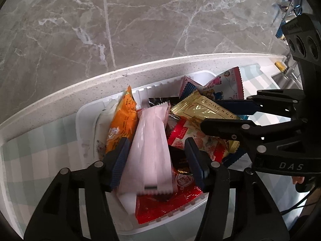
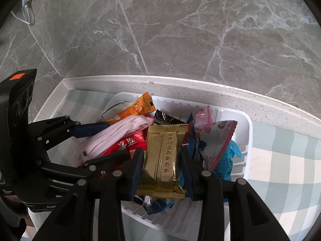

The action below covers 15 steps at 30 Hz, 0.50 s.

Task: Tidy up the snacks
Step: 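Open both tools to release the packets into the tray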

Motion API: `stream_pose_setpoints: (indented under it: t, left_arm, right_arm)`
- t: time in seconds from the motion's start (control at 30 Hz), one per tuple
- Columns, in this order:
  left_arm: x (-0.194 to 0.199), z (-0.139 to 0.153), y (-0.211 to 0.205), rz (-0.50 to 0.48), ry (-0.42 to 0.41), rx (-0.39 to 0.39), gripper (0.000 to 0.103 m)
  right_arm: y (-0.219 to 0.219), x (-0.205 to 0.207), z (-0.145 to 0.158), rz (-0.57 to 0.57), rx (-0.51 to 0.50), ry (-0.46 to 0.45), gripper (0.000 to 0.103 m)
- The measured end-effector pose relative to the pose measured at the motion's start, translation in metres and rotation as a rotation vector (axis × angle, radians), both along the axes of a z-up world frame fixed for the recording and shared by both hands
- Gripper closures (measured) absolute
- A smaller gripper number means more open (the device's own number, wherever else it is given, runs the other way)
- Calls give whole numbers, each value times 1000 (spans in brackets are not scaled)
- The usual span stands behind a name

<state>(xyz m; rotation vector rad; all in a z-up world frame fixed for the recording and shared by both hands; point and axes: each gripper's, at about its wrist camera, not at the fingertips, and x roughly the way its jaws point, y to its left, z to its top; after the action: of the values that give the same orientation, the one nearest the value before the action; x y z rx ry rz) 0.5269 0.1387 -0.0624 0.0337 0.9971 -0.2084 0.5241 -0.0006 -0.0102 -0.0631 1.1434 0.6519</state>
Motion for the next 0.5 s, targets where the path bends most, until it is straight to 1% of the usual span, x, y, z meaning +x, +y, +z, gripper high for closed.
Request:
stream_pose_setpoints:
  t: [0.13,0.17,0.23,0.33,0.37,0.5]
  left_arm:
    - [-4,7,1,9,-18,5,42]
    - [-5,9,1,14,-24,8,38]
    - [-8,14,1,20,-37,11,35]
    - [-14,21,2,30,-51,0,33]
    - [-17,25,2,38,-60,-3,28]
    - [-32,40,7,55,-88,-16,19]
  right_arm:
    - [-4,-6,8,-7,22,-10,58]
    - [-5,-7,10,-8,26,-13,58]
    - [-7,-11,16,-11,36,-17,58]
    - [-10,-16,22,-11,50,-21,58]
    - [-11,-18,25,-11,54,-24,58]
    - [-18,-32,38,-19,79,-30,58]
